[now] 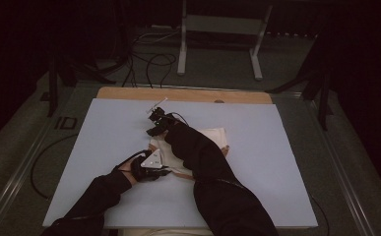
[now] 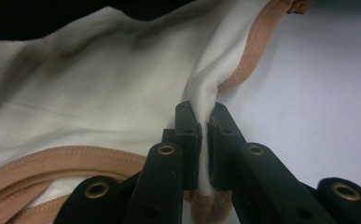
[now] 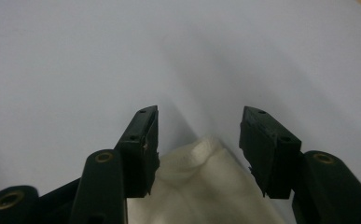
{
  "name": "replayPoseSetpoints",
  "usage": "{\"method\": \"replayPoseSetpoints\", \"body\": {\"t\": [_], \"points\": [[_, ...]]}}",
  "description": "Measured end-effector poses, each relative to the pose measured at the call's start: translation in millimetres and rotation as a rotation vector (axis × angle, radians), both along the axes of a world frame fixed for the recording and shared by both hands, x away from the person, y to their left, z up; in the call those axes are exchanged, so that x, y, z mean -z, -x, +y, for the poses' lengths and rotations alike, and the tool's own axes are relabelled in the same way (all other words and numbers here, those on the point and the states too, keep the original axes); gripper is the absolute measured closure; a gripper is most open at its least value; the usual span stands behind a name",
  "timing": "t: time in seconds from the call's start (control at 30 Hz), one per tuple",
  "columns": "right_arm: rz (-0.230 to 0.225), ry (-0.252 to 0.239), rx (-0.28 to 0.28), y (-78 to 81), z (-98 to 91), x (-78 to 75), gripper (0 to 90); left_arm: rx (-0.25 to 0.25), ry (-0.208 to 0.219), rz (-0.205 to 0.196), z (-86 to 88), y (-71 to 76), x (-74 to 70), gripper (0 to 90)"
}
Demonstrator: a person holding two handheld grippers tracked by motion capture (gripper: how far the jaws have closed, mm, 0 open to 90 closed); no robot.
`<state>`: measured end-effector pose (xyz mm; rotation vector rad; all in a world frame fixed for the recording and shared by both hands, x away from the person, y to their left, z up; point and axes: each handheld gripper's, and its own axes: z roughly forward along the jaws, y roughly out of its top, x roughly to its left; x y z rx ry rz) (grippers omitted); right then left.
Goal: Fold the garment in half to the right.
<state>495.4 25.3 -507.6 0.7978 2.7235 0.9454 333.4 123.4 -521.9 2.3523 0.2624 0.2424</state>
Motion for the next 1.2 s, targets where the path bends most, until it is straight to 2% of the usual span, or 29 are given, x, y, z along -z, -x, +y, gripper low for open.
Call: {"method": "replayPoseSetpoints", "body": {"t": [0.1,0.17,0.23,0.33,0.43,0.47,0.5,0.6,0.8,0.87,0.93,1.13,1.2], "points": [[0.002,0.018,-0.003,0.4,0.7,6.5,50.3,0.001,0.001,0.001,0.2,-0.2,0.1,85.5],[-0.016,0.016,-0.005,2.3,-0.5,8.1,51.9,0.001,0.000,-0.001,0.1,-0.1,0.1,85.5],[-0.018,0.019,-0.003,3.0,-1.5,7.5,59.5,0.001,0.000,0.001,0.2,-0.4,0.1,85.6],[-0.023,0.014,0.000,4.0,-2.4,7.8,64.4,-0.001,-0.001,0.002,0.1,-0.3,0.1,85.8],[-0.030,0.022,-0.023,5.9,-1.8,6.9,82.5,-0.002,-0.002,0.004,-0.1,-1.1,-0.3,86.2],[-0.030,0.022,-0.023,5.9,-1.8,6.9,82.5,-0.002,-0.002,0.004,-0.1,-1.1,-0.3,86.3],[-0.036,0.036,-0.030,5.7,-1.2,5.8,86.5,-0.007,-0.002,0.000,-0.3,-0.9,-0.5,86.6],[-0.035,0.036,-0.037,5.5,-2.2,4.8,87.2,-0.010,0.004,-0.002,-1.8,-0.2,-1.0,86.7],[-0.032,0.004,-0.046,4.2,-8.5,-0.9,87.7,-0.010,0.009,0.013,-1.6,-1.5,-1.9,86.9],[-0.028,-0.001,-0.044,4.6,-10.0,-4.1,87.8,-0.012,0.012,0.014,-2.0,-1.1,-2.1,86.9],[-0.030,-0.010,-0.045,5.3,-12.1,-10.1,87.8,-0.003,0.008,-0.001,-1.9,0.2,-3.8,86.9],[-0.036,-0.027,-0.054,6.7,-16.2,-21.3,87.9,0.002,0.009,0.001,-2.2,-0.7,-7.6,87.0],[-0.037,-0.046,-0.055,8.1,-21.1,-28.2,87.9,0.009,0.008,0.000,-3.3,-0.5,-9.4,87.0]]}}
